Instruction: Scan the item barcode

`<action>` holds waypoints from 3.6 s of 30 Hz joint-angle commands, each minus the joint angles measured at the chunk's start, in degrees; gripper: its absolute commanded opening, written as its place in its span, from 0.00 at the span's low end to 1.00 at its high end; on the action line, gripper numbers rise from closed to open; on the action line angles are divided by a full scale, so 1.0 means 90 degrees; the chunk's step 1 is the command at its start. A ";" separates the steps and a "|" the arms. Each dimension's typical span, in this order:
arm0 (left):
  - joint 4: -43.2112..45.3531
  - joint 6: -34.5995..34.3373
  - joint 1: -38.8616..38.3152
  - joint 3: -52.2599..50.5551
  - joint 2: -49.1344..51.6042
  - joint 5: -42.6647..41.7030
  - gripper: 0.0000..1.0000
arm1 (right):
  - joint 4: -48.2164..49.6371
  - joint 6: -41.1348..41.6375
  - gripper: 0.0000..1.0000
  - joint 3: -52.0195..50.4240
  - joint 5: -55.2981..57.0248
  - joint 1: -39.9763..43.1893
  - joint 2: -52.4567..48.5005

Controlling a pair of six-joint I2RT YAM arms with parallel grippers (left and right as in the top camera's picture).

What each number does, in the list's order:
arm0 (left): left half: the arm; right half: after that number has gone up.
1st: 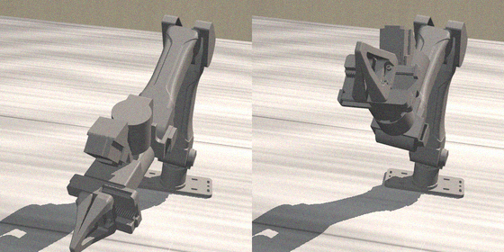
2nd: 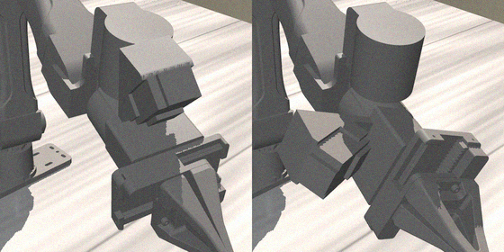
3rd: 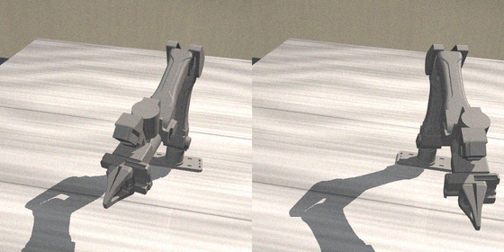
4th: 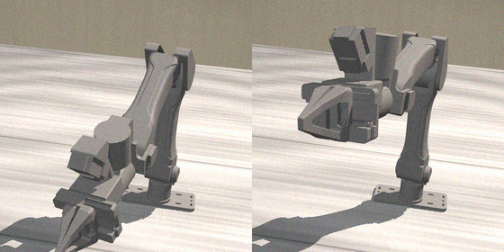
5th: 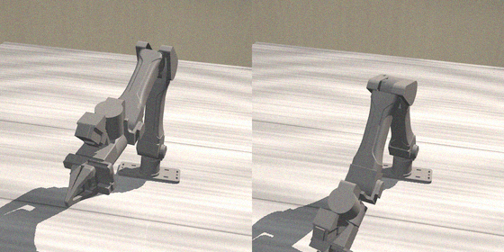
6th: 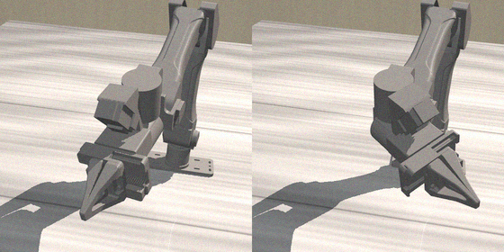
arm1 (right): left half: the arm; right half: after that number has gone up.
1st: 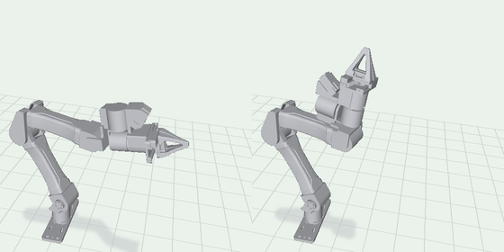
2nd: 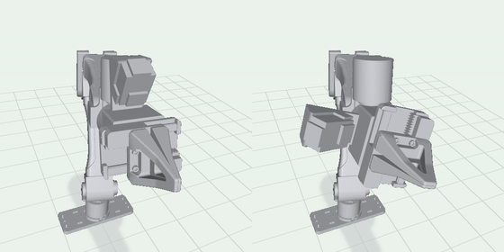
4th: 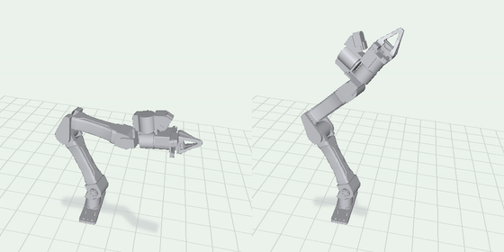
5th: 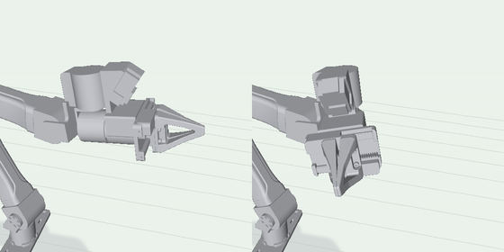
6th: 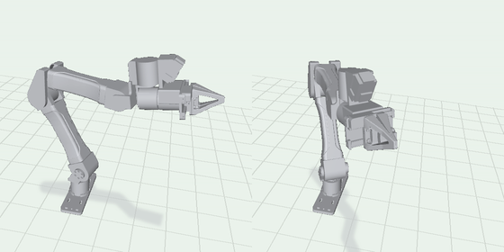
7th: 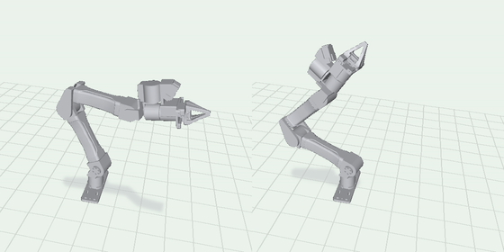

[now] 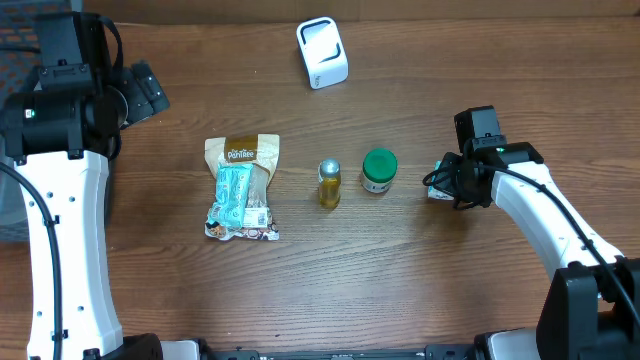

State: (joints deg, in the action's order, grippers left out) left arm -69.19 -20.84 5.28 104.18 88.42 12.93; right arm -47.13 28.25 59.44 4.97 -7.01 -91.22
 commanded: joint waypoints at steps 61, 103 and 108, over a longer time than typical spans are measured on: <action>0.0012 -0.0017 0.0005 0.0007 0.0007 0.0109 1.00 | 0.0707 -0.0211 0.26 -0.0529 -0.0012 -0.0012 0.0158; 0.0012 -0.0017 0.0005 0.0007 0.0007 0.0109 0.99 | 0.1071 -0.0187 0.81 -0.0675 -0.0136 -0.0010 0.0158; 0.0012 -0.0017 0.0005 0.0007 0.0007 0.0109 1.00 | 0.0797 -0.0039 0.73 -0.0692 -0.0163 -0.0012 0.0158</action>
State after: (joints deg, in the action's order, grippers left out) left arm -69.19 -20.84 5.30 104.18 88.42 12.93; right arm -40.03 26.83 53.60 3.75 -7.11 -91.22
